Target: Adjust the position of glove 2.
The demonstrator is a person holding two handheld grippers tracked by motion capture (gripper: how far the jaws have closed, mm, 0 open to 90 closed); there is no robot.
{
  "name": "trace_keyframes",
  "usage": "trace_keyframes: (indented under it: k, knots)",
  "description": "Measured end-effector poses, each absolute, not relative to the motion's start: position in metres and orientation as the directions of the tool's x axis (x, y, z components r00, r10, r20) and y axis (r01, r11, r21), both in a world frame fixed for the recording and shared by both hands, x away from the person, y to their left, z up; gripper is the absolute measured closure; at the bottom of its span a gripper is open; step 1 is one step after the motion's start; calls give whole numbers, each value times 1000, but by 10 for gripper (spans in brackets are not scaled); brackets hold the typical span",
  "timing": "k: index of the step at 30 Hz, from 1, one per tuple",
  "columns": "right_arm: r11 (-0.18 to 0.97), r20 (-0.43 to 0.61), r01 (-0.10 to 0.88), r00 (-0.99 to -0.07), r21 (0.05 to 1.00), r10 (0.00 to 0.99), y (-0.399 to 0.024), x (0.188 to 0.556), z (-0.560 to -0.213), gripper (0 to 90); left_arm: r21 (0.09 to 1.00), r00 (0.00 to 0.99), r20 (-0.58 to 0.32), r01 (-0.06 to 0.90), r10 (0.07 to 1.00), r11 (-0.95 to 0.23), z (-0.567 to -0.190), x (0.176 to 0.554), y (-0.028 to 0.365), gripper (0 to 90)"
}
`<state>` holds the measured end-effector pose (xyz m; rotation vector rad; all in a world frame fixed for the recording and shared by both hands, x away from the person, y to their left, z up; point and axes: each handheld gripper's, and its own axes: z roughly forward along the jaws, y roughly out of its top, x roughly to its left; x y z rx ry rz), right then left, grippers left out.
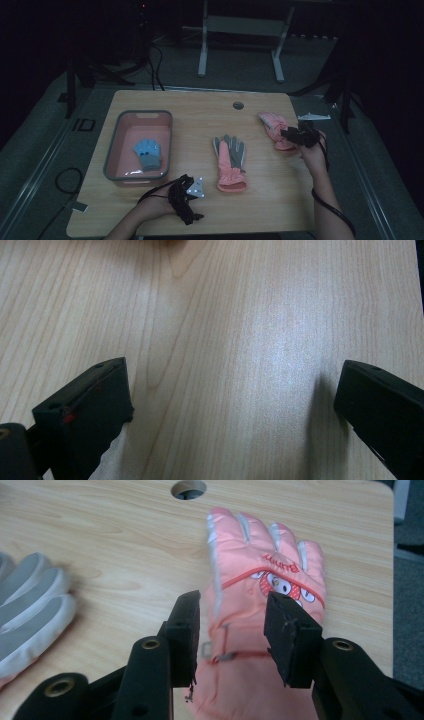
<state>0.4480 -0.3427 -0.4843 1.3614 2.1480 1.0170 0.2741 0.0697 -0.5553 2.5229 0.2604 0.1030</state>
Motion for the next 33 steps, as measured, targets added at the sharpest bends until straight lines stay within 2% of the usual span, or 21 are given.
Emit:
trace_keyframes:
  k: [13, 16, 17, 19, 23, 25, 33]
  knots:
    - [242, 69, 671, -401, 701, 914, -349, 488, -514, 559, 582, 977, 3, 171, 212, -795, -555, 275, 72, 19]
    - [206, 107, 687, -383, 697, 917, -354, 492, -520, 589, 585, 978, 2, 170, 211, -793, -555, 275, 72, 19]
    - [222, 92, 684, -391, 695, 916, -353, 493, -523, 596, 584, 978, 3, 170, 211, -794, -555, 275, 72, 19]
    - [234, 81, 677, -399, 697, 914, -351, 493, -526, 632, 587, 978, 2, 169, 210, -792, -554, 275, 73, 19]
    - [239, 80, 678, -403, 695, 912, -348, 492, -528, 818, 597, 977, -6, 175, 214, -783, -552, 275, 75, 19]
    - [235, 78, 679, -396, 696, 915, -347, 490, -528, 866, 597, 977, -9, 177, 215, -782, -553, 275, 75, 19]
    - [225, 14, 686, -324, 692, 946, -333, 471, -503, 895, 591, 977, -6, 176, 214, -787, -553, 275, 74, 19]
